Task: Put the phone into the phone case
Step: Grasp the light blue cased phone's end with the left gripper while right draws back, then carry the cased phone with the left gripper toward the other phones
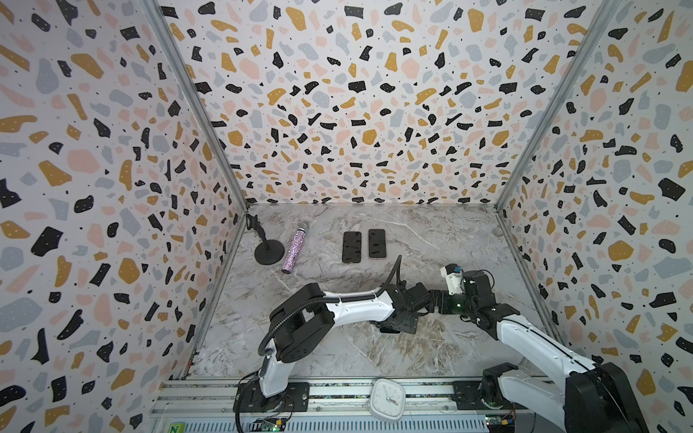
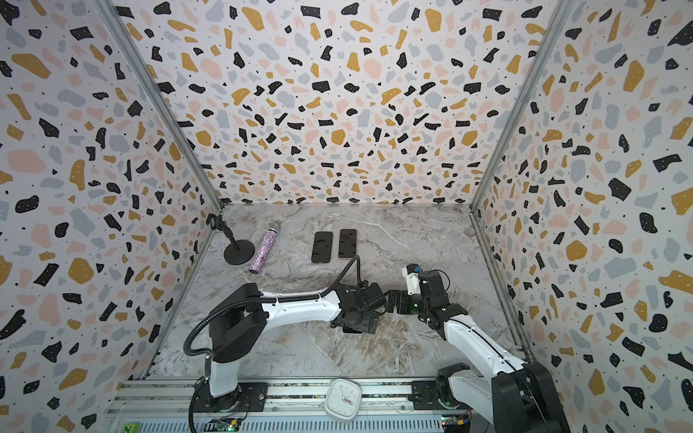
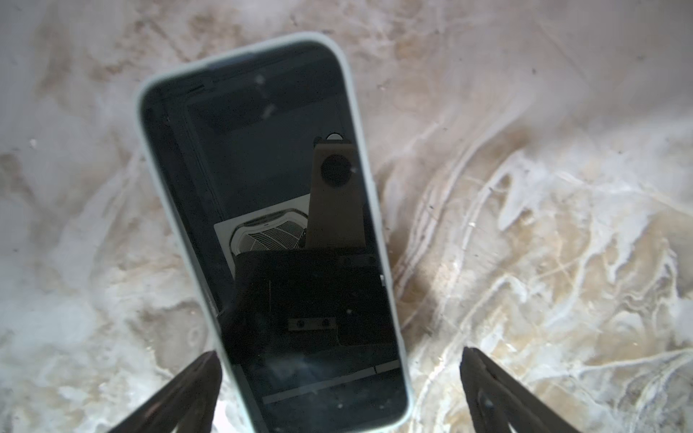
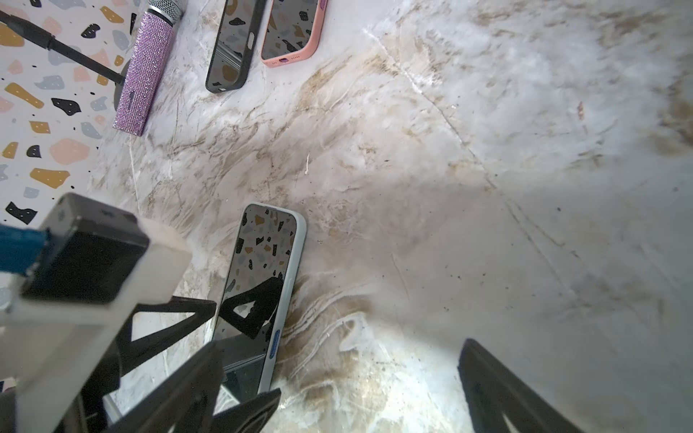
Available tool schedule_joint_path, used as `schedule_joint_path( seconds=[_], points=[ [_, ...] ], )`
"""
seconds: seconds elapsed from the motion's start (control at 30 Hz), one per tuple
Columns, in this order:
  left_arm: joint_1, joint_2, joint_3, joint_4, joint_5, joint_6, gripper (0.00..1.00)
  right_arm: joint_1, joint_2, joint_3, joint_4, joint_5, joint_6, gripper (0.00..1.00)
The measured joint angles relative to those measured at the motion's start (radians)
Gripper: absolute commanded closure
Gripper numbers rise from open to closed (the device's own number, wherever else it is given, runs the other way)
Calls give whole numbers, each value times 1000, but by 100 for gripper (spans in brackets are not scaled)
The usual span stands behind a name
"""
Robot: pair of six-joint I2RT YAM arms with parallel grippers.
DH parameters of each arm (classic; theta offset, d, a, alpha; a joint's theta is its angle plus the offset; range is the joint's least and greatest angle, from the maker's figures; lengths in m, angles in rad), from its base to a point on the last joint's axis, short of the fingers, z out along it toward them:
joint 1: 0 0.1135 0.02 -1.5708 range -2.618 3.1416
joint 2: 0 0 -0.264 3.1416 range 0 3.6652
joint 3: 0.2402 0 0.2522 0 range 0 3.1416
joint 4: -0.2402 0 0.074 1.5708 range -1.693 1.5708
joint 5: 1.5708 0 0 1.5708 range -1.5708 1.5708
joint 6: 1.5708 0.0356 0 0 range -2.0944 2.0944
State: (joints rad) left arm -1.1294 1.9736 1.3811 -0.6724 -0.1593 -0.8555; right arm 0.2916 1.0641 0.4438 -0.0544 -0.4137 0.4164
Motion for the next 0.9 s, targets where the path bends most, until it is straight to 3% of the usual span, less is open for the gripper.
schedule_joint_path(
  seconds=[0.6, 0.9],
  points=[
    [-12, 22, 2, -57, -7, -100, 12, -27, -24, -3, 0, -43, -18, 1],
    [-12, 32, 2, -45, 7, -112, 24, -32, -24, -3, 0, -47, -19, 1]
  ],
)
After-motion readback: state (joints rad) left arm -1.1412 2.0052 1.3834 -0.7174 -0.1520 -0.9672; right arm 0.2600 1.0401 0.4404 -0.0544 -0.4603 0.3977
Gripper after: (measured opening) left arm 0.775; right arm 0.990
